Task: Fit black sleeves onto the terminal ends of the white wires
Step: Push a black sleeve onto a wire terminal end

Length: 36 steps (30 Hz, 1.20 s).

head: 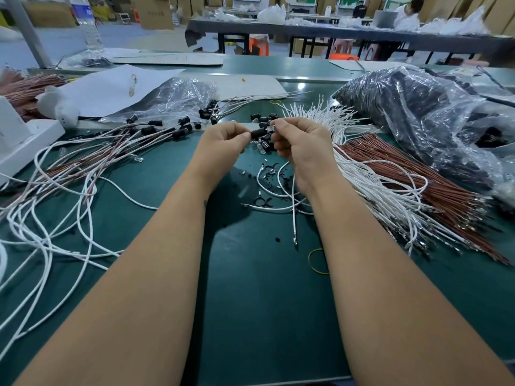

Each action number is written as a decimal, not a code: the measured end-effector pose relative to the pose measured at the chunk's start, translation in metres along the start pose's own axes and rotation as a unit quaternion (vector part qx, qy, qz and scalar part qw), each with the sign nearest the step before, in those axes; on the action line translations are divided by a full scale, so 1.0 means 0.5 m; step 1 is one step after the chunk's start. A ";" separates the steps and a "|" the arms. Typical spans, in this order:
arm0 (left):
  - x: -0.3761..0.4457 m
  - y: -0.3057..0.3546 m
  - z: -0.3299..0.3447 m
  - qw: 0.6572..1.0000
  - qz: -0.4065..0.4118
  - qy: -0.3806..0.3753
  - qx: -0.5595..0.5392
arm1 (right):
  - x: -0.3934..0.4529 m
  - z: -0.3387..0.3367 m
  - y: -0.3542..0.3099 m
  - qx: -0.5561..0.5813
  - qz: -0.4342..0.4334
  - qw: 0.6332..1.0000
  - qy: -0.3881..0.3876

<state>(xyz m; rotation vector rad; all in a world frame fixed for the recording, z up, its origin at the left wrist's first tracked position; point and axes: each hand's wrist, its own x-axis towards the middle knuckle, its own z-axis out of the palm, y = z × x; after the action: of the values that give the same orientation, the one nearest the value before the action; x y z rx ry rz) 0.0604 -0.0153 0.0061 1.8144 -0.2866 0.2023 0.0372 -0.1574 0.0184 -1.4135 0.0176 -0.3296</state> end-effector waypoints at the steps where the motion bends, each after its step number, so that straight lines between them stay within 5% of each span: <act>1: -0.001 0.001 0.000 1.000 -0.002 -0.002 0.000 | 0.000 0.000 0.001 -0.005 -0.001 1.000 -0.002; 29: -0.001 -0.006 -0.005 0.998 0.054 0.021 -0.003 | 0.006 -0.002 0.017 -0.103 -0.053 0.993 0.004; 36: 0.000 -0.009 0.001 0.998 0.058 0.023 -0.018 | 0.005 0.003 0.026 -0.064 0.024 0.997 0.021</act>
<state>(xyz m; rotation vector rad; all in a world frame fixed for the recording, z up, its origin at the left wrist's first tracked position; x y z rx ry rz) 0.0618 -0.0147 0.0016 1.7563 -0.3626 0.3180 0.0429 -0.1550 0.0064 -1.5311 0.1094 -0.3222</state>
